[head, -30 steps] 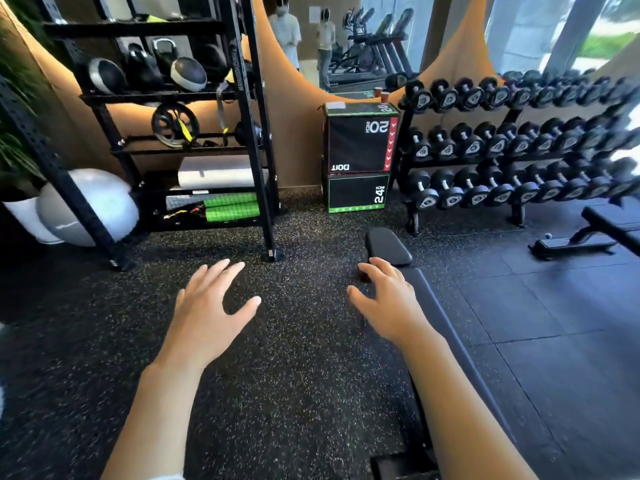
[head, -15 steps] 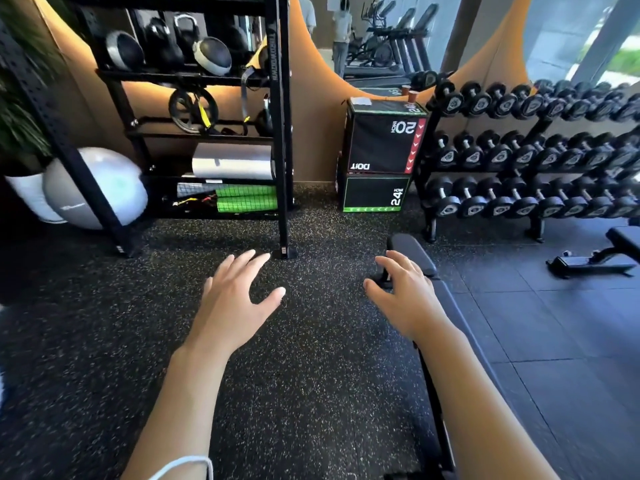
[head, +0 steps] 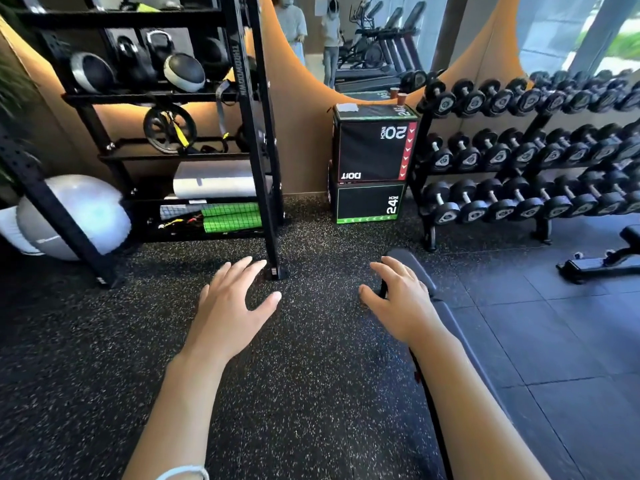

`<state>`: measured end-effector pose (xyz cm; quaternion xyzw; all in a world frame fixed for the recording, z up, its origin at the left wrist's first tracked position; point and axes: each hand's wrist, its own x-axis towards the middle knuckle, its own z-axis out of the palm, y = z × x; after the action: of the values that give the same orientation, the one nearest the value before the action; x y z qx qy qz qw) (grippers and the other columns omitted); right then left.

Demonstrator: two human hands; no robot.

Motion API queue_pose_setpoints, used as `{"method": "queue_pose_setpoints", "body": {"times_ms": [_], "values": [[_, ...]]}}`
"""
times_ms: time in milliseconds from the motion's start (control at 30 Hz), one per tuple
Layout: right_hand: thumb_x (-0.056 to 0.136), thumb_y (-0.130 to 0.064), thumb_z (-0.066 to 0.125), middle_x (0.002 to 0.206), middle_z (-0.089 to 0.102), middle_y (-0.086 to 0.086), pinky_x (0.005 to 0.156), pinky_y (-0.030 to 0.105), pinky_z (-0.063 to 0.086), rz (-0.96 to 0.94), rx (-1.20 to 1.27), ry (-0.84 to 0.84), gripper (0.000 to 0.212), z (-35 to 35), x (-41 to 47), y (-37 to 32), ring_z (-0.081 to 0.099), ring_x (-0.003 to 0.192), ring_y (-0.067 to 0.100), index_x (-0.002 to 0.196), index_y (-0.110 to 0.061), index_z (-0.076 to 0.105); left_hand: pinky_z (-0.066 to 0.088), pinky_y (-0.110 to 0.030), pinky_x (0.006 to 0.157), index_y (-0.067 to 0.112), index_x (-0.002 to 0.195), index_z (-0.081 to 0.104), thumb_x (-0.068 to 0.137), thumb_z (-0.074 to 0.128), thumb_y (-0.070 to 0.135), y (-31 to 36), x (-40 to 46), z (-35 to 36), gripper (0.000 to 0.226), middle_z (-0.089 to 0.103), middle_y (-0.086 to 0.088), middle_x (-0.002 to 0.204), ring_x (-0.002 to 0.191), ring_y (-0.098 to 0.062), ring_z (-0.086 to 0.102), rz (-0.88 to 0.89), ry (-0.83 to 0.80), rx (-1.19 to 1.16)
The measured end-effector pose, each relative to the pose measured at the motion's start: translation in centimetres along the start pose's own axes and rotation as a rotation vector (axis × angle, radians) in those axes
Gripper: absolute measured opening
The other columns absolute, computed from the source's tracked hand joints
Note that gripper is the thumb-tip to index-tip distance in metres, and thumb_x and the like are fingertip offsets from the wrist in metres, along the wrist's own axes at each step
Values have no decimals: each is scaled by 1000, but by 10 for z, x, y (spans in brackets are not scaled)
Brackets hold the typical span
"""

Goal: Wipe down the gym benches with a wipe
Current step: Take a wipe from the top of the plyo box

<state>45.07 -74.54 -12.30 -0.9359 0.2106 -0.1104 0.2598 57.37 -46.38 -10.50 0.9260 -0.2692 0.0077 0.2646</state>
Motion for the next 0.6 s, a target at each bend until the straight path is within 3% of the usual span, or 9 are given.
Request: {"method": "queue_pose_setpoints", "body": {"times_ms": [333,600], "values": [[101,-57,52,168,30,-9,124,50,21,-20,3,1,66,-45,111,55,20,156,15,159,-28,41,18,-59,129,43,161,31,97,48,67,68,114,29,71,24,16,171,160,-13,11,20,7,16],[102,-56,52,168,30,-8,127,51,24,-8,37,-28,65,-27,191,66,22,156,15,159,-27,42,18,-56,129,45,161,30,96,46,69,56,201,51,71,23,19,170,160,-11,11,6,-20,8]]}}
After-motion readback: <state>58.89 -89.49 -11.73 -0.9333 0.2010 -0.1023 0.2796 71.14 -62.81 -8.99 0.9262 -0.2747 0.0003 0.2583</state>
